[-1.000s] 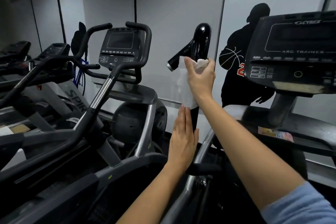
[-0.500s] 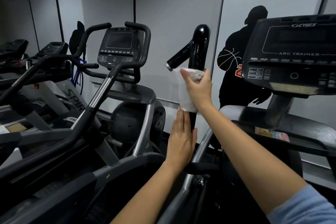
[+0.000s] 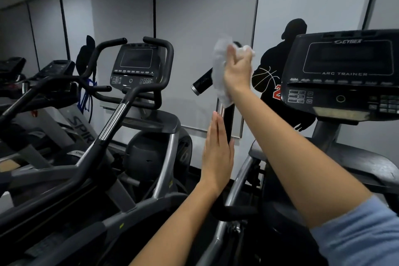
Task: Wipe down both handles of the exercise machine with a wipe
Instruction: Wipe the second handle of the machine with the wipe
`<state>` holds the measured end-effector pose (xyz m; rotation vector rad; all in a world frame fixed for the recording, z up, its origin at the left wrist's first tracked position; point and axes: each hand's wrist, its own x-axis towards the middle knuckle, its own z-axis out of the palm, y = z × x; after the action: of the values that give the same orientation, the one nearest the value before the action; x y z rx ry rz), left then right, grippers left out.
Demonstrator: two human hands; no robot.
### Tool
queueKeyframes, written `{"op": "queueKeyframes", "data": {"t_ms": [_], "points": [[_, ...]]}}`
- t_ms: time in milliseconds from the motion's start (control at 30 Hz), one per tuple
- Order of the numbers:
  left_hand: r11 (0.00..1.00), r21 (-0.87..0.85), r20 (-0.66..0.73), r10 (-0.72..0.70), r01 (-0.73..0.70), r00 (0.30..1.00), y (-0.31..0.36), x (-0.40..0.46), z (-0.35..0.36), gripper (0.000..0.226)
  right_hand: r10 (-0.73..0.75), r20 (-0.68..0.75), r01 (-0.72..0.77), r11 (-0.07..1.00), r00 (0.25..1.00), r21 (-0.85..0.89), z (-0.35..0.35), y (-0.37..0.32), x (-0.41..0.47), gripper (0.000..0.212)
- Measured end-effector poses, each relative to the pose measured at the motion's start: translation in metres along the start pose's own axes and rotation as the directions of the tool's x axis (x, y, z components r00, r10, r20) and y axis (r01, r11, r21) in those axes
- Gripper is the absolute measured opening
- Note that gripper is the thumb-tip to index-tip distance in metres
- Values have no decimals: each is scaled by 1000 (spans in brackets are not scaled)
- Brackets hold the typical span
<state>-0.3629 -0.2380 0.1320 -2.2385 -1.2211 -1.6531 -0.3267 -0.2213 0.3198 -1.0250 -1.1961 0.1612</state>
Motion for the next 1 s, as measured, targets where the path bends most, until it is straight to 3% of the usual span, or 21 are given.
{"op": "queueKeyframes", "data": {"t_ms": [100,233,333,400,433,567,667,767,1000], "points": [[998,46,-91,-29,33,995,-4,-3,4,56,-157,-2,150,947,988,-283,9,9,-10,59],[999,-35,-63,8,-10,998,-1,-1,4,53,-251,72,257,873,965,-413,11,25,-9,66],[996,85,-153,40,-27,987,-7,-4,9,59,-239,78,249,881,968,-403,12,18,7,59],[998,45,-150,51,-44,987,-6,-2,8,54,-242,75,252,895,967,-369,13,15,17,56],[999,2,-121,41,-41,992,-5,1,6,53,-242,85,257,911,967,-323,12,14,21,55],[993,108,-142,60,-45,988,-5,0,7,60,-170,98,166,985,981,41,4,17,28,62],[993,121,-118,12,3,993,-2,-1,5,63,-313,130,322,945,941,-57,-3,30,5,63],[989,147,-90,40,-27,995,-3,-3,4,62,-518,226,560,803,825,-204,-8,47,-16,57],[995,76,-95,79,-72,992,-6,-1,6,61,-427,265,482,855,864,-192,-5,25,29,47]]}}
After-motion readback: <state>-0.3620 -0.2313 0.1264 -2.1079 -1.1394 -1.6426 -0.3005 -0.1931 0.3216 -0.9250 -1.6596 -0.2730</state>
